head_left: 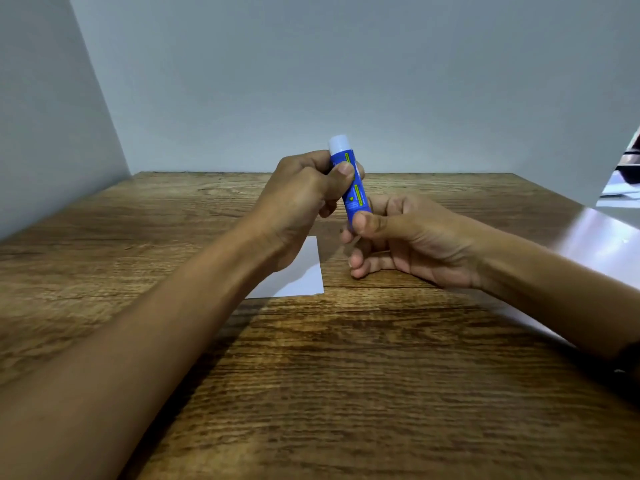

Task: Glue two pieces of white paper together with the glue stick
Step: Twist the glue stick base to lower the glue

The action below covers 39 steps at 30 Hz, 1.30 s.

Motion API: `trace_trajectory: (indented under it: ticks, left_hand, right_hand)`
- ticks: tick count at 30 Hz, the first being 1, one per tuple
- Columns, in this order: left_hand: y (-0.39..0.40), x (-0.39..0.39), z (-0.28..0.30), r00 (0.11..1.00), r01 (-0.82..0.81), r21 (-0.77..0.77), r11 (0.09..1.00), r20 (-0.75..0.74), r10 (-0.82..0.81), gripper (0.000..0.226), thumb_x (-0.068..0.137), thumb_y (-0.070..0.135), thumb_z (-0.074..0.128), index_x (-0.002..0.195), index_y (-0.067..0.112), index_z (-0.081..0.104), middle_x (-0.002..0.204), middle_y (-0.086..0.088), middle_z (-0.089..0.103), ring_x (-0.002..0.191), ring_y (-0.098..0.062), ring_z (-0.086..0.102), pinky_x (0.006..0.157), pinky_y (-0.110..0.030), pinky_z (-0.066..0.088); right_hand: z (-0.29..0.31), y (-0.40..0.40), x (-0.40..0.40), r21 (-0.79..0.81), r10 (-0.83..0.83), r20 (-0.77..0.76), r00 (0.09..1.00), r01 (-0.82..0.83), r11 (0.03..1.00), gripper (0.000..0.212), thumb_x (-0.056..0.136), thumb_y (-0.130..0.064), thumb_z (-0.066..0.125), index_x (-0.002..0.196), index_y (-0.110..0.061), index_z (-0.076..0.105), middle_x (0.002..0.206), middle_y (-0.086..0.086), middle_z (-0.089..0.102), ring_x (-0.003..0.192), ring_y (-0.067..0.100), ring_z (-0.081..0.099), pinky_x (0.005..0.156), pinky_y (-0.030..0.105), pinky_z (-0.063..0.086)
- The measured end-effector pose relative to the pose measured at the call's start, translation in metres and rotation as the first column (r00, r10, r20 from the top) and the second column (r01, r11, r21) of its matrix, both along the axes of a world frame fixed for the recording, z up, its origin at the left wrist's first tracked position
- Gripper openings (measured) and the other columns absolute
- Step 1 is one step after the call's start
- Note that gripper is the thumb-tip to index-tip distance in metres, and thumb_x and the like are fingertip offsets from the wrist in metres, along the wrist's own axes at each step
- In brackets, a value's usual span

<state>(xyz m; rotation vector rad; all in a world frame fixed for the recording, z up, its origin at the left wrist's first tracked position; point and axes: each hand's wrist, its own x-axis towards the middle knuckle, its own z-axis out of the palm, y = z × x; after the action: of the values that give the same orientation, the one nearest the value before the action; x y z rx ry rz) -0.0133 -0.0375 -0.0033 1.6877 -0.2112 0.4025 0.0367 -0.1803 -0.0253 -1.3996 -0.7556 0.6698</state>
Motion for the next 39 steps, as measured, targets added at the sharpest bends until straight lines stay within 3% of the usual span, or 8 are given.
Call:
trace_trajectory:
  ticks: [5,11,18,24,27,32,35,39]
  left_hand:
    - [-0.0001,-0.0007,-0.0007,1.000,0.000,0.014,1.000,-0.013,0.000,0.024,0.089,0.007,0.046,0.071,0.013,0.060,0.053,0.005,0.053,0.056,-0.016,0.037,0.053,-0.026,0.030]
    - [-0.0030,-0.0021,0.0003,1.000,0.001,0.025,1.000,-0.015,0.000,0.022,0.089,0.006,0.046,0.073,0.012,0.059,0.068,-0.003,0.052,0.064,-0.017,0.037,0.055,-0.024,0.028]
    - [-0.0005,-0.0027,0.0006,1.000,-0.015,0.022,1.000,-0.019,0.015,0.023,0.090,0.008,0.045,0.072,0.013,0.060,0.058,-0.001,0.050,0.055,-0.016,0.035,0.054,-0.028,0.029]
    - [-0.0021,-0.0032,0.0006,1.000,-0.003,0.043,0.999,-0.015,0.004,0.023,0.089,0.007,0.046,0.072,0.014,0.060,0.066,-0.002,0.051,0.060,-0.014,0.036,0.054,-0.022,0.028]
    - [-0.0011,-0.0031,0.0019,1.000,-0.005,0.008,1.000,-0.009,0.005,0.024,0.089,0.007,0.046,0.071,0.014,0.060,0.065,-0.001,0.052,0.063,-0.017,0.037,0.055,-0.024,0.029]
    - [-0.0001,-0.0035,0.0009,0.999,0.012,0.001,1.000,-0.031,-0.012,0.022,0.089,0.008,0.046,0.073,0.012,0.059,0.056,0.000,0.051,0.047,-0.011,0.039,0.045,-0.020,0.032]
    - [-0.0013,-0.0037,0.0006,1.000,-0.001,0.052,0.999,-0.014,0.002,0.023,0.089,0.007,0.046,0.072,0.014,0.059,0.062,-0.001,0.052,0.057,-0.013,0.038,0.053,-0.022,0.030]
    - [-0.0016,-0.0042,0.0024,1.000,-0.007,0.019,1.000,-0.014,0.007,0.023,0.089,0.007,0.046,0.072,0.014,0.060,0.069,-0.003,0.053,0.065,-0.017,0.037,0.056,-0.024,0.029]
  right_hand:
    - [0.0022,-0.0046,-0.0004,0.010,0.106,-0.015,0.994,-0.106,0.994,0.028,0.078,-0.022,0.052,0.096,-0.002,0.062,0.089,0.009,0.070,0.070,0.019,0.068,0.069,0.028,0.056]
    - [0.0006,0.0002,-0.0016,-0.030,-0.017,0.012,1.000,0.018,0.999,0.022,0.064,-0.019,0.068,0.081,-0.008,0.059,0.061,0.006,0.064,0.058,0.015,0.064,0.061,0.026,0.056]
    - [0.0027,-0.0044,0.0004,0.014,0.120,-0.040,0.992,-0.120,0.993,0.033,0.075,-0.024,0.056,0.099,-0.002,0.063,0.093,0.010,0.071,0.074,0.021,0.069,0.070,0.028,0.057]
    - [0.0012,-0.0003,-0.0026,-0.023,-0.021,0.009,1.000,0.021,1.000,0.024,0.065,-0.017,0.066,0.084,-0.005,0.057,0.063,0.006,0.066,0.059,0.015,0.066,0.063,0.028,0.057]
    - [0.0022,-0.0008,-0.0017,-0.007,0.022,-0.007,1.000,-0.022,1.000,0.027,0.065,-0.022,0.071,0.085,-0.007,0.060,0.075,0.008,0.067,0.063,0.017,0.067,0.064,0.029,0.057]
    - [0.0011,-0.0042,-0.0011,0.034,0.113,-0.028,0.993,-0.112,0.993,0.029,0.076,-0.023,0.055,0.095,-0.003,0.065,0.091,0.009,0.072,0.075,0.021,0.070,0.073,0.030,0.057]
    - [-0.0007,-0.0011,-0.0019,0.015,0.010,0.004,1.000,-0.010,1.000,0.020,0.069,-0.019,0.062,0.084,-0.005,0.064,0.080,0.008,0.069,0.068,0.016,0.067,0.070,0.031,0.058]
    - [0.0008,0.0011,-0.0029,-0.007,-0.025,0.002,1.000,0.025,1.000,0.028,0.060,-0.022,0.075,0.080,-0.009,0.061,0.078,0.011,0.062,0.062,0.016,0.065,0.065,0.031,0.058]
